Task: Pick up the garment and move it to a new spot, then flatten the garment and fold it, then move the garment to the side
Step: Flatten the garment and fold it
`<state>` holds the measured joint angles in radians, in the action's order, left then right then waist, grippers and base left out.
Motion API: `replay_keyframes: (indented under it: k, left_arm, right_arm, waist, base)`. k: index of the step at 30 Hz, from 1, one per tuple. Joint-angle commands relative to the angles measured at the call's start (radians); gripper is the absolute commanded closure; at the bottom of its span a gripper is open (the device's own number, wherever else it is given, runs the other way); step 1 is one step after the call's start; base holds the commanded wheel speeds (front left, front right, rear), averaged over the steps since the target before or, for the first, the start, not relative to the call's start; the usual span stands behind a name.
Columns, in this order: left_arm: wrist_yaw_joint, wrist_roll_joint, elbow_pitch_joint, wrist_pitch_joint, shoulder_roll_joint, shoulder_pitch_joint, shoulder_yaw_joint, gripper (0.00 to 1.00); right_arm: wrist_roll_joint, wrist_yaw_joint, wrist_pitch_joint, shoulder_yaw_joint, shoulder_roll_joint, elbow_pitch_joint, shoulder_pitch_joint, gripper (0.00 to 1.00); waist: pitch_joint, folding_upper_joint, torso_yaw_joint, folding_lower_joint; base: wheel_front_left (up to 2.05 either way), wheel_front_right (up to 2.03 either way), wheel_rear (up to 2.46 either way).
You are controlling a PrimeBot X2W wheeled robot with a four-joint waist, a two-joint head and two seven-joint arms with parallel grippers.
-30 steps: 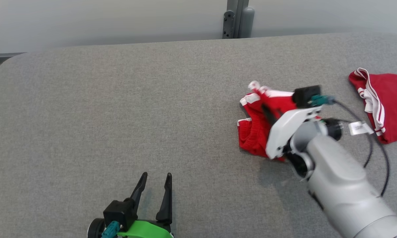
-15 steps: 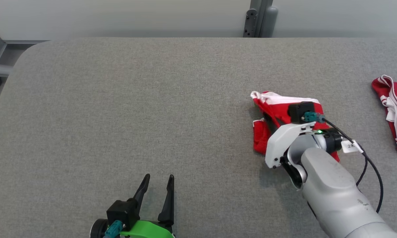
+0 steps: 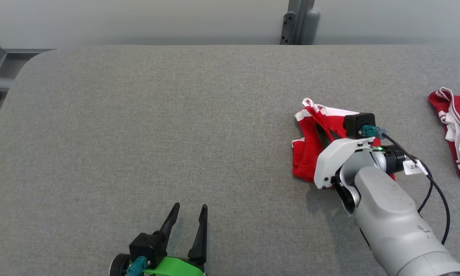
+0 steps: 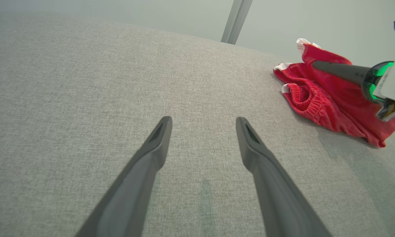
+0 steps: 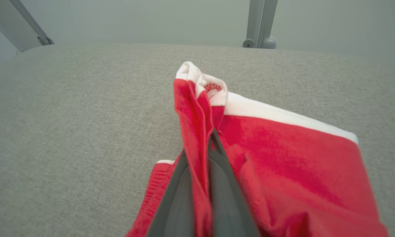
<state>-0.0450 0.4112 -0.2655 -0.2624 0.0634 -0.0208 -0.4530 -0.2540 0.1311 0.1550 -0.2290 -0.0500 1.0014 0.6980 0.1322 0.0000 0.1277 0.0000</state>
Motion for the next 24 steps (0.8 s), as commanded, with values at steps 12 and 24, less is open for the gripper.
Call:
replay_keyframes:
  k: [12,24]
  left_arm:
    - [-0.020,-0.001,0.016,-0.003,0.010,0.072,0.066,0.00]
    - [-0.016,-0.061,0.105,-0.002,0.004,0.153,0.190,0.00]
  right_arm:
    - [-0.022,-0.001,0.084,-0.154,-0.005,-0.231,-0.152,0.00]
    - [0.024,-0.001,0.109,0.083,-0.214,-0.756,-0.619,0.00]
  waist:
    - [-0.086,0.0000,-0.061,0.0000]
    - [-0.150,0.0000,-0.166,0.0000]
  base:
    - [0.00,0.00,0.00]
    - [0.00,0.00,0.00]
